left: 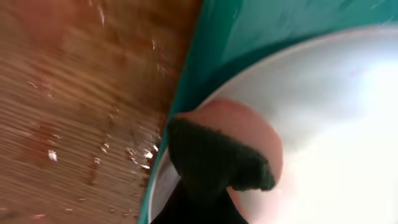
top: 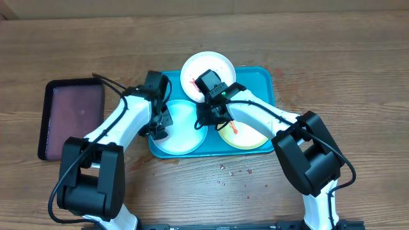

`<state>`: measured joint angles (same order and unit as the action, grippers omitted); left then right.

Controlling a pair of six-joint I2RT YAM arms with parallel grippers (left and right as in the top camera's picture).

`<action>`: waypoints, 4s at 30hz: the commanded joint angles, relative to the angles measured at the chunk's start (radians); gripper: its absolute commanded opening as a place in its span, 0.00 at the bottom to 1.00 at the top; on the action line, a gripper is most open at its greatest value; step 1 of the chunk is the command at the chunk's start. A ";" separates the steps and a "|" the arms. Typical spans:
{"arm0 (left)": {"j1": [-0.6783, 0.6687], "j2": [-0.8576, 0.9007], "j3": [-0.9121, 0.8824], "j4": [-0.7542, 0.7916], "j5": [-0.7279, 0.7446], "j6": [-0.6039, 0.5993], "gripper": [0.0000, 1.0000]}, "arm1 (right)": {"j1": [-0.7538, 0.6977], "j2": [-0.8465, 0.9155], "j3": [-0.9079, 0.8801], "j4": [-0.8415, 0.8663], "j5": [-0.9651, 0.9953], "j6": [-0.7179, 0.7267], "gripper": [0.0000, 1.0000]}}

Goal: Clean dirty plates on tray and stack at the side
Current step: 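Scrub the light-blue plate with the sponge in the left gripper, then lift the light-blue plate with the right gripper and place it right of tray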

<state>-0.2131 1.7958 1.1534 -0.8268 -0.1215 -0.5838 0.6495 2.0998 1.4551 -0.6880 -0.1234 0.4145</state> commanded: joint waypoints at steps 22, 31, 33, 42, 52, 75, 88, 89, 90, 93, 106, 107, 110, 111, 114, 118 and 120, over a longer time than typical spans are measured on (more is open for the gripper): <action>0.019 0.180 0.119 -0.074 -0.099 0.048 0.04 | -0.002 0.004 0.010 0.002 0.018 0.002 0.22; 0.025 0.033 0.201 -0.227 -0.312 -0.032 0.04 | -0.002 -0.001 0.015 -0.006 0.033 0.001 0.11; 0.025 -0.023 0.240 -0.266 -0.299 -0.057 0.04 | -0.002 -0.013 0.028 -0.015 0.033 -0.002 0.05; 0.111 -0.340 0.283 -0.338 -0.170 -0.074 0.04 | 0.031 -0.128 0.193 -0.158 0.179 -0.096 0.04; 0.454 -0.389 0.267 -0.473 -0.123 -0.061 0.04 | 0.192 -0.223 0.332 -0.282 0.821 -0.267 0.04; 0.706 -0.377 0.184 -0.421 0.056 0.004 0.04 | 0.417 -0.224 0.336 -0.033 1.418 -0.776 0.04; 0.705 -0.377 0.184 -0.418 0.056 0.004 0.04 | -0.264 -0.223 0.276 -0.268 -0.115 -0.219 0.04; 0.705 -0.377 0.184 -0.418 0.057 0.004 0.04 | -0.334 -0.223 0.267 -0.274 -0.169 -0.219 0.04; 0.705 -0.377 0.184 -0.418 0.062 0.004 0.04 | -0.396 -0.223 0.262 -0.288 -0.191 -0.220 0.04; 0.703 -0.377 0.184 -0.418 0.064 0.004 0.04 | -0.558 -0.220 0.242 -0.320 -0.175 -0.220 0.04; 0.703 -0.377 0.183 -0.406 0.116 0.004 0.04 | -1.022 -0.218 -0.045 -0.115 -0.121 -0.200 0.04; 0.703 -0.377 0.183 -0.406 0.116 0.004 0.04 | -1.026 -0.216 -0.060 -0.101 -0.121 -0.201 0.05; 0.703 -0.377 0.183 -0.404 0.122 0.004 0.04 | -1.013 -0.206 -0.096 -0.060 -0.125 -0.201 0.19; 0.703 -0.377 0.183 -0.403 0.122 0.004 0.04 | -1.004 -0.201 -0.097 -0.056 -0.124 -0.201 0.24; 0.703 -0.377 0.183 -0.403 0.123 0.004 0.04 | -0.977 -0.192 -0.097 -0.050 -0.125 -0.201 0.45; 0.703 -0.377 0.183 -0.403 0.123 0.004 0.04 | -0.917 -0.189 -0.097 -0.025 -0.238 -0.203 0.46; 0.703 -0.377 0.183 -0.402 0.124 0.004 0.04 | -0.875 -0.189 -0.097 0.020 -0.372 -0.229 0.46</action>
<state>0.4889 1.4147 1.3338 -1.2335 -0.0105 -0.5957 -0.2901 1.9026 1.3628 -0.7139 -0.2928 0.2111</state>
